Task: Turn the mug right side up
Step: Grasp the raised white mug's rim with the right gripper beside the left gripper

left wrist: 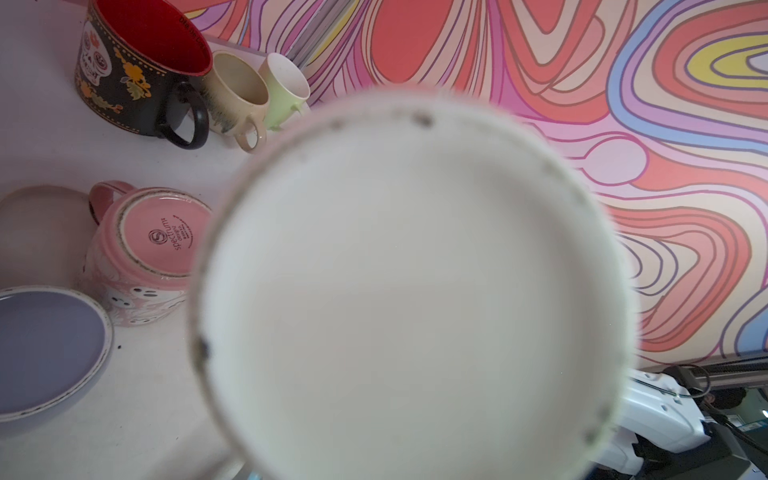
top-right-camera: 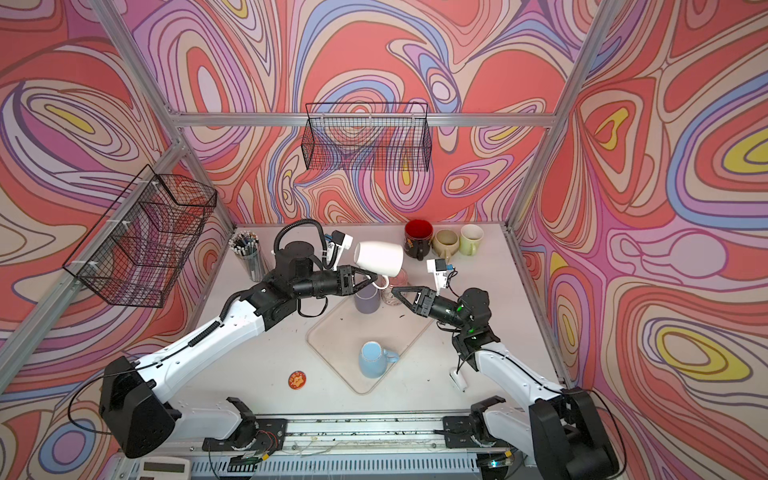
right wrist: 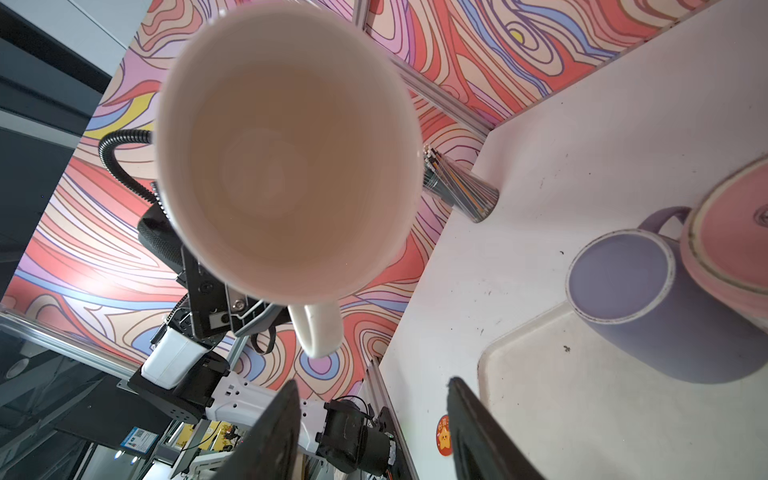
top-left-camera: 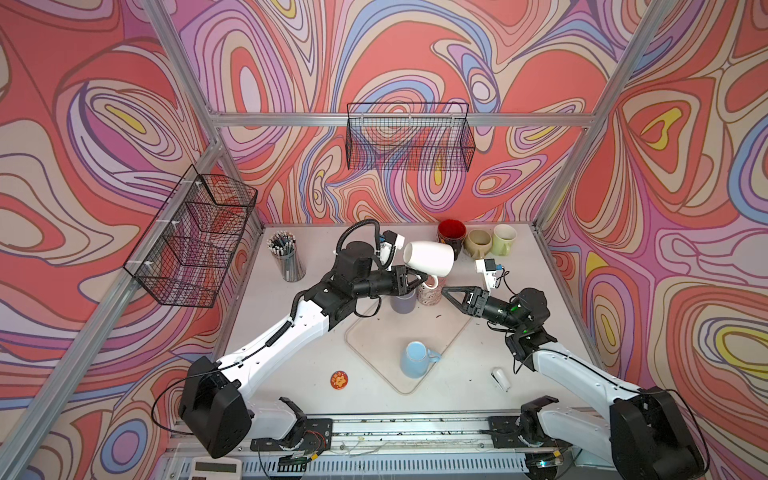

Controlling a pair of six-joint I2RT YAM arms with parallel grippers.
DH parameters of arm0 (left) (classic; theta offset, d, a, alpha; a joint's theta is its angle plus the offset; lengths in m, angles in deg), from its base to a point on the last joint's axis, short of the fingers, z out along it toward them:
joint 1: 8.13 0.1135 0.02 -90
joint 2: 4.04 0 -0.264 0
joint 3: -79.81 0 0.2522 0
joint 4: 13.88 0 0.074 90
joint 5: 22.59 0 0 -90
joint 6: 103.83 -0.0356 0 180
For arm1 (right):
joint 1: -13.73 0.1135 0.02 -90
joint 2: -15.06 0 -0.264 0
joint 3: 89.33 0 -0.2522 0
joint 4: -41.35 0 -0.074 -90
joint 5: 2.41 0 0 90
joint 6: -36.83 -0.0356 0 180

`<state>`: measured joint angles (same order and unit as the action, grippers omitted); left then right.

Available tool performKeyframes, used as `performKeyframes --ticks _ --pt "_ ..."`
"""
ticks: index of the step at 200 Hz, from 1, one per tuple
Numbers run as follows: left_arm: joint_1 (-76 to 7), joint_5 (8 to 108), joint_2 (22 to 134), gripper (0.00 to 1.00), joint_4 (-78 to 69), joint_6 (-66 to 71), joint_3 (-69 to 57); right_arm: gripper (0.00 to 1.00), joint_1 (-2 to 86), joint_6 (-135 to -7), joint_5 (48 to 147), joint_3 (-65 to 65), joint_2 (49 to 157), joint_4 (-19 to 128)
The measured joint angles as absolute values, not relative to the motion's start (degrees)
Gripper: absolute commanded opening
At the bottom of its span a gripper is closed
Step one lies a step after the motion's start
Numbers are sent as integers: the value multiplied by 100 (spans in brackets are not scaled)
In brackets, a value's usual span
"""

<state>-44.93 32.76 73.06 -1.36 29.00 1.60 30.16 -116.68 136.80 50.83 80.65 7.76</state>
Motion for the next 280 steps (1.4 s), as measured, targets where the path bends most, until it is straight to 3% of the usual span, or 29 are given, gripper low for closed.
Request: performKeyframes --ticks 37,159,245,280 --pt "-4482 3155 7309 0 -387 3062 160 65 3013 -11932 13721 4796 8403 175" --pt "-4445 3077 7512 0 -888 3342 158 44 3016 -12785 13761 4335 9310 -1228" --pt "-4447 3079 7899 0 -1460 3571 158 45 3016 -13425 13695 4300 9732 -2048" --pt "-4447 3066 8017 0 -1653 3652 158 35 3013 -13626 13636 4300 9903 -2323"
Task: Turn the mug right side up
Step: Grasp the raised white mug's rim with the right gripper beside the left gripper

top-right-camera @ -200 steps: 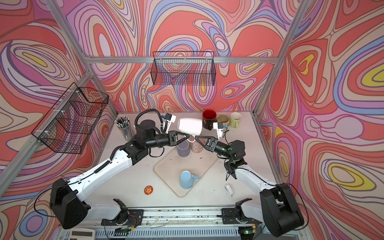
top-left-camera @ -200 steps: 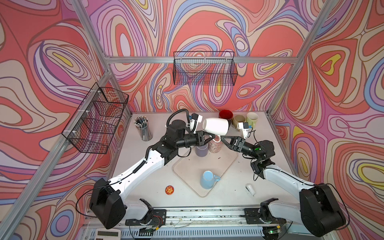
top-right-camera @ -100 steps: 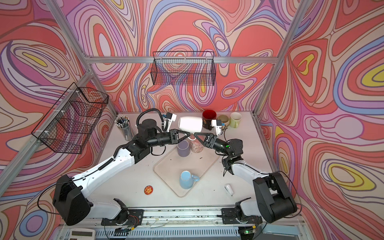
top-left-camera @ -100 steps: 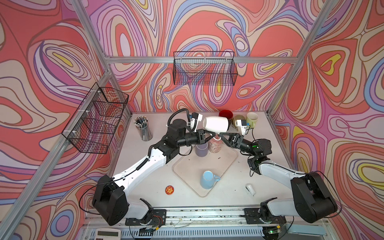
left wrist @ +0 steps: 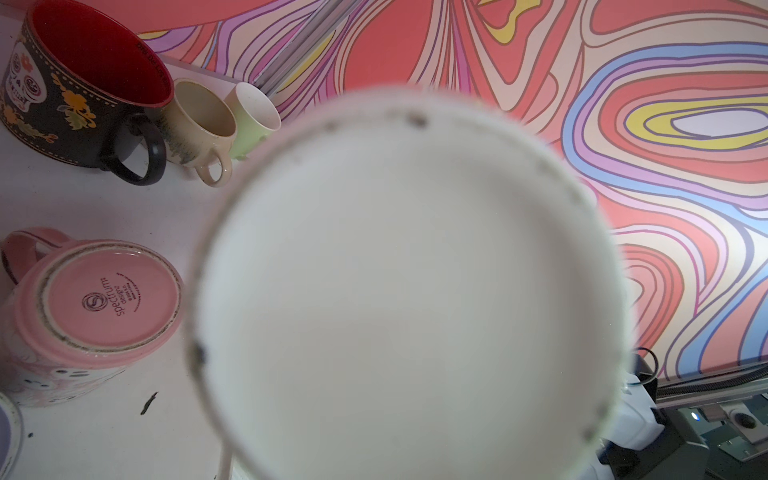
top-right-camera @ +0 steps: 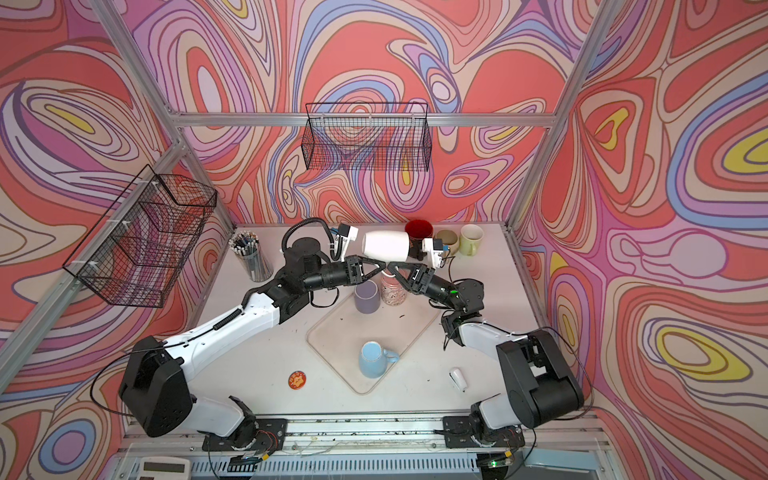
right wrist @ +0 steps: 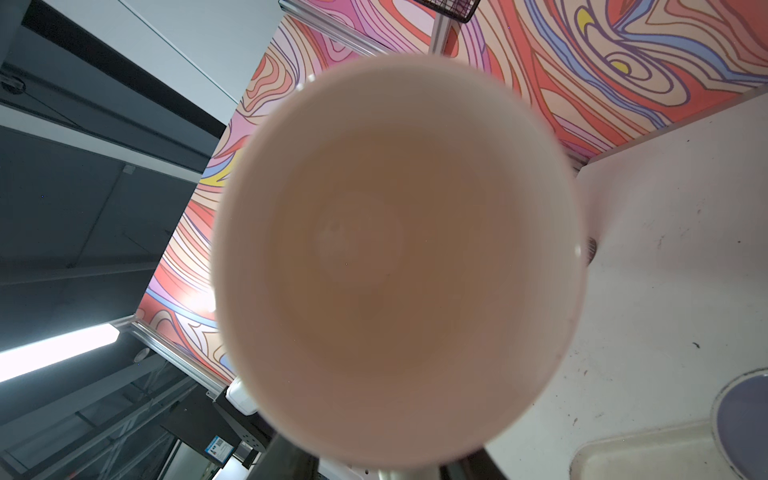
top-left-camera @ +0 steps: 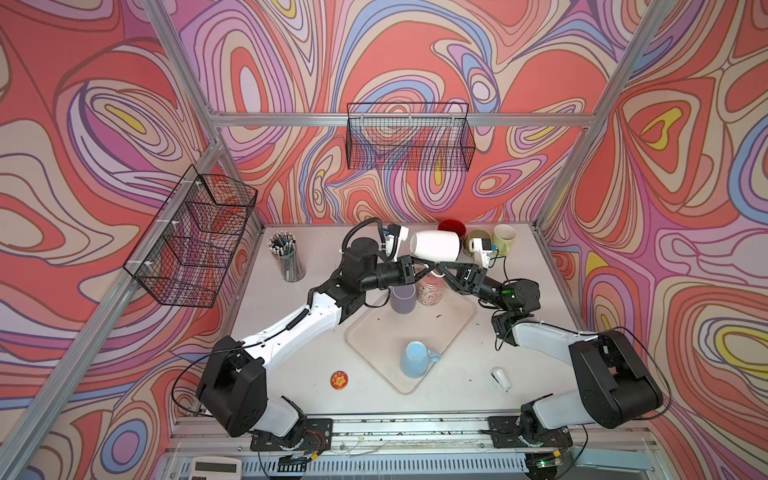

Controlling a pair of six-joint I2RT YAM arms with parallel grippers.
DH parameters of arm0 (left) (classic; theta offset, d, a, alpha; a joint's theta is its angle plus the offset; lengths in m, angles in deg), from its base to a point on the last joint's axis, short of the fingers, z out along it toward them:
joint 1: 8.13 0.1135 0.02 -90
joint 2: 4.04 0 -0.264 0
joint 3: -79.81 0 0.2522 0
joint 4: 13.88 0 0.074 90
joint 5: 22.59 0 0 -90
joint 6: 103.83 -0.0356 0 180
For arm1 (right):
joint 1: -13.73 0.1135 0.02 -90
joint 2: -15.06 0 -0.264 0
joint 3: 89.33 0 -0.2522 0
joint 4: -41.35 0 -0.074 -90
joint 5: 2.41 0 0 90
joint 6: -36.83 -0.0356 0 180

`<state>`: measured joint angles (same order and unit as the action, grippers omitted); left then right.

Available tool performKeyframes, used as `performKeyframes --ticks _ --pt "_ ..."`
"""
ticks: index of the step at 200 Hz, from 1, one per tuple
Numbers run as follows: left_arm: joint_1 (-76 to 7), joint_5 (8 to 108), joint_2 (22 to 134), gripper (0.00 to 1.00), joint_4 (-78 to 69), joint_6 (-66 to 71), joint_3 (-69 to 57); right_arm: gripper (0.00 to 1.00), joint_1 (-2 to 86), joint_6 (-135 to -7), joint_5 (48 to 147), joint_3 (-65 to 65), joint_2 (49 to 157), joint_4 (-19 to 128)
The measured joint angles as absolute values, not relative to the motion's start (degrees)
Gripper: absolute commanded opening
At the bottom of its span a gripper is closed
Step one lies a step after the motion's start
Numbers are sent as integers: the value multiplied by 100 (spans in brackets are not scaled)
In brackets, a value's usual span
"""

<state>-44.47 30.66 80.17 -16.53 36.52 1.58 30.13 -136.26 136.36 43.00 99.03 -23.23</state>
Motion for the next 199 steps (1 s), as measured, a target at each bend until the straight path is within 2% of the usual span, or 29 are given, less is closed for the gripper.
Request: performKeyframes --ticks 68,107,138,152,184,199 --pt "-4445 3000 8163 0 -2221 3906 341 21 3013 -13836 13555 4294 10185 -2642" --pt "-4440 2978 8189 0 -2527 4135 396 0 2994 -13821 13549 4294 10187 -2680" --pt "-4440 2985 8189 0 -2573 4148 427 0 2992 -13823 13542 4294 10187 -2671" --pt "-4440 2989 8189 9 -2571 4146 427 0 2994 -13821 13542 4294 10187 -2666" --pt "-4440 3037 8154 42 -2509 3969 449 0 2994 -13825 13535 4294 10185 -2616" --pt "-4440 3079 8106 52 -2365 3831 470 0 2994 -13816 13531 4294 10185 -2494"
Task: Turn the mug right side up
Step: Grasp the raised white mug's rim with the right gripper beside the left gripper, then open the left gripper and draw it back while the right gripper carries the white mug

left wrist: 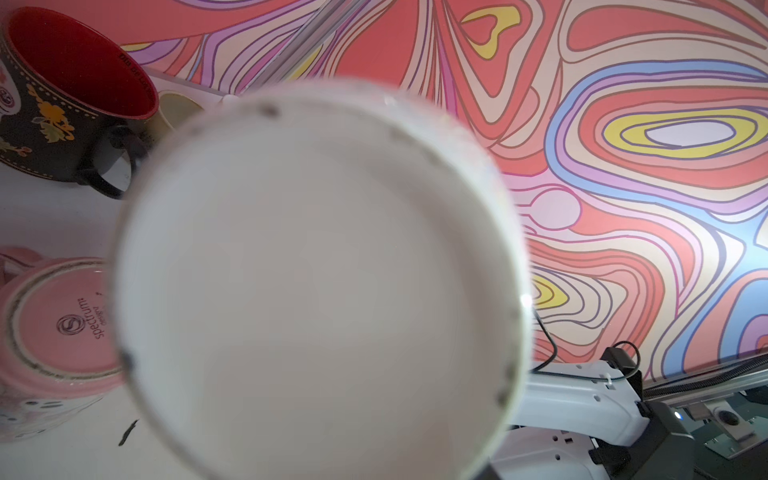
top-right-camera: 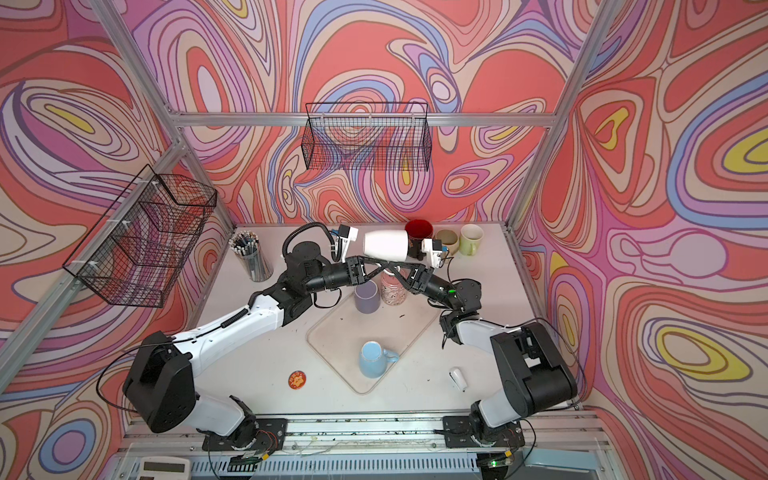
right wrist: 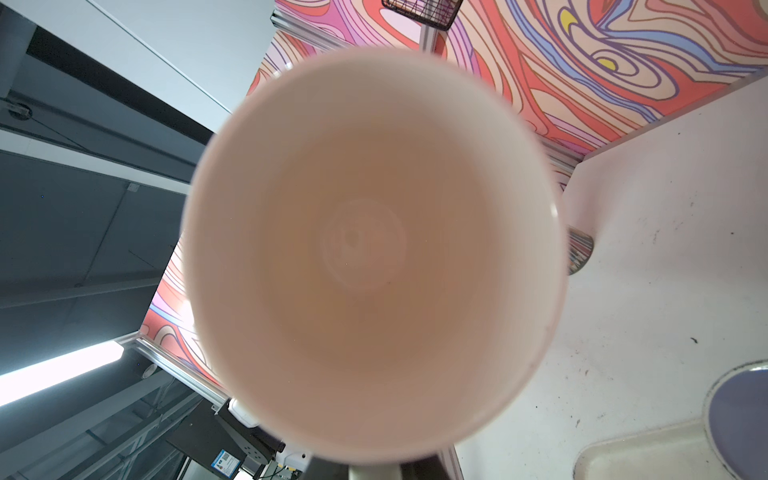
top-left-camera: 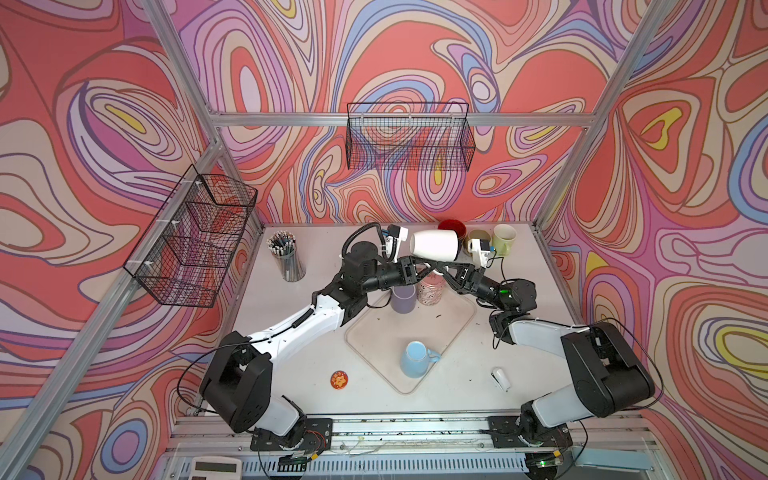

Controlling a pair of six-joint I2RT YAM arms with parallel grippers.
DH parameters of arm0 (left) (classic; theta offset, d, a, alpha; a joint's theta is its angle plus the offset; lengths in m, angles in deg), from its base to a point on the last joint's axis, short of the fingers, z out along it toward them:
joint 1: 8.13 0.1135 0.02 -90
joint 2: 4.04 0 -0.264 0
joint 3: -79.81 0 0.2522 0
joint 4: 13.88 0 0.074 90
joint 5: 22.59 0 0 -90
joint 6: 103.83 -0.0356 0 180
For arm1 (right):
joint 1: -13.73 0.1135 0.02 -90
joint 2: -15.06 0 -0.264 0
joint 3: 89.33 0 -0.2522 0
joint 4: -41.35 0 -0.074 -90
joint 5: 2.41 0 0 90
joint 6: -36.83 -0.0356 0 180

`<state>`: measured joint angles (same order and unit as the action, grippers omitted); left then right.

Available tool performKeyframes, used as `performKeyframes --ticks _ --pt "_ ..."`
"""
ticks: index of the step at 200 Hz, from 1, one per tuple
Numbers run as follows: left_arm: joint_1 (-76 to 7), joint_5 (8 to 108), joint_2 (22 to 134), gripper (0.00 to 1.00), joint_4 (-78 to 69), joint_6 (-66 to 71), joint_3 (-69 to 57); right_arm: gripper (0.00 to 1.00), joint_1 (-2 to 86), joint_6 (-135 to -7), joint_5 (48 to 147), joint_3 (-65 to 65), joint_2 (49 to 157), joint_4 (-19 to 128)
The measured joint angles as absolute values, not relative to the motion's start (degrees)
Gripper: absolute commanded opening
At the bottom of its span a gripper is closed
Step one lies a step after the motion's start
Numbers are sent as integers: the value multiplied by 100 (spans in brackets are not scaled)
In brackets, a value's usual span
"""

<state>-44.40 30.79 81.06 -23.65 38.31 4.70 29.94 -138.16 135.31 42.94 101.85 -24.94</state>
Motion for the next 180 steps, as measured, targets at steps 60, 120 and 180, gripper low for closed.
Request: performKeyframes --ticks 60,120,180 --pt "-4418 3302 7558 84 -1758 3372 663 0 2994 -13165 13494 4294 9647 -1058" --pt "-4414 3818 6749 96 -844 2826 997 0 2994 -11154 13109 3374 8696 2590" --pt "-4414 4633 5798 99 548 2065 1006 0 2992 -9646 12379 1870 9072 5580"
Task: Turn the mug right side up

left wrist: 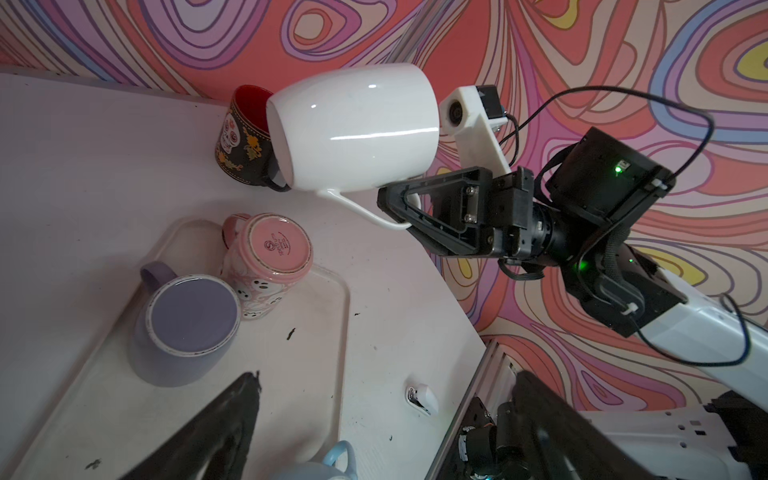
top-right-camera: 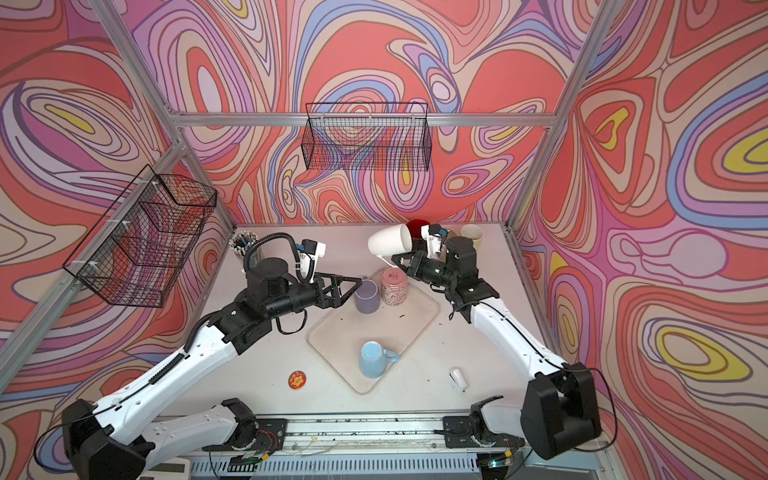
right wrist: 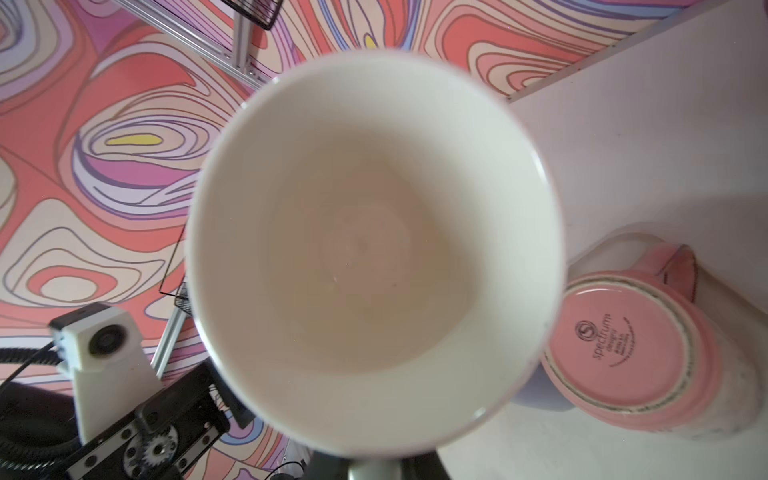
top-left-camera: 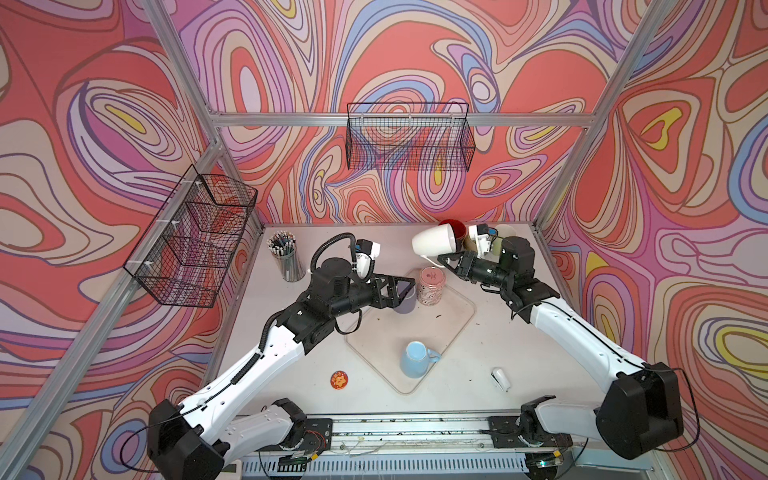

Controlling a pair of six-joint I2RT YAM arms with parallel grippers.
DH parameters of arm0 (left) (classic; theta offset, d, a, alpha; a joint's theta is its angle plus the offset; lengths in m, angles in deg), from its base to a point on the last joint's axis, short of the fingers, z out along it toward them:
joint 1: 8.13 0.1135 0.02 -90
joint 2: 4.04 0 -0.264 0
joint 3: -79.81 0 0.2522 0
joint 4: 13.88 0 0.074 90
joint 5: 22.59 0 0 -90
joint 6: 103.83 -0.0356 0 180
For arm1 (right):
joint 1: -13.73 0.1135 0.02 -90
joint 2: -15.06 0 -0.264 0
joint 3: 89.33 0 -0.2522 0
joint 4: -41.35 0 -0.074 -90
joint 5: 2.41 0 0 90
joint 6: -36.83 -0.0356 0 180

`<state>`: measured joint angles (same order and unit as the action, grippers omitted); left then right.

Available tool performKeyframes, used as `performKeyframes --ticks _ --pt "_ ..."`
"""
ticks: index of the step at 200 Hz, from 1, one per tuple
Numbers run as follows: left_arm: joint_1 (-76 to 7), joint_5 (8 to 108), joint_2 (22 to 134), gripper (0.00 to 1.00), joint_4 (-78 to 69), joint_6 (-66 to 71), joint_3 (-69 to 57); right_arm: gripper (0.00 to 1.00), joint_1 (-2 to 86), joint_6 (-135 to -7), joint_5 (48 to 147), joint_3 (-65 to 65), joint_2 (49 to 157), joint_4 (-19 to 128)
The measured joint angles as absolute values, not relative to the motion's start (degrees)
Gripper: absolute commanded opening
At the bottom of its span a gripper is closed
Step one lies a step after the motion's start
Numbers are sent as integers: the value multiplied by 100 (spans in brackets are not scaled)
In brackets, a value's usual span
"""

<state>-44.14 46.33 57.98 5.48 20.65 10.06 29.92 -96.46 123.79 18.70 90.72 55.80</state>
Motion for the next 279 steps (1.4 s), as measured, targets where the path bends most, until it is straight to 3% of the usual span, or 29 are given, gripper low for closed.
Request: performKeyframes --ticks 115,279 --pt "-4414 5724 4415 98 2808 1010 971 0 2994 -8356 11256 -891 10906 8271" --pt "-4414 6582 4091 97 3095 564 1463 0 3872 -7498 8458 -4423 13927 10070"
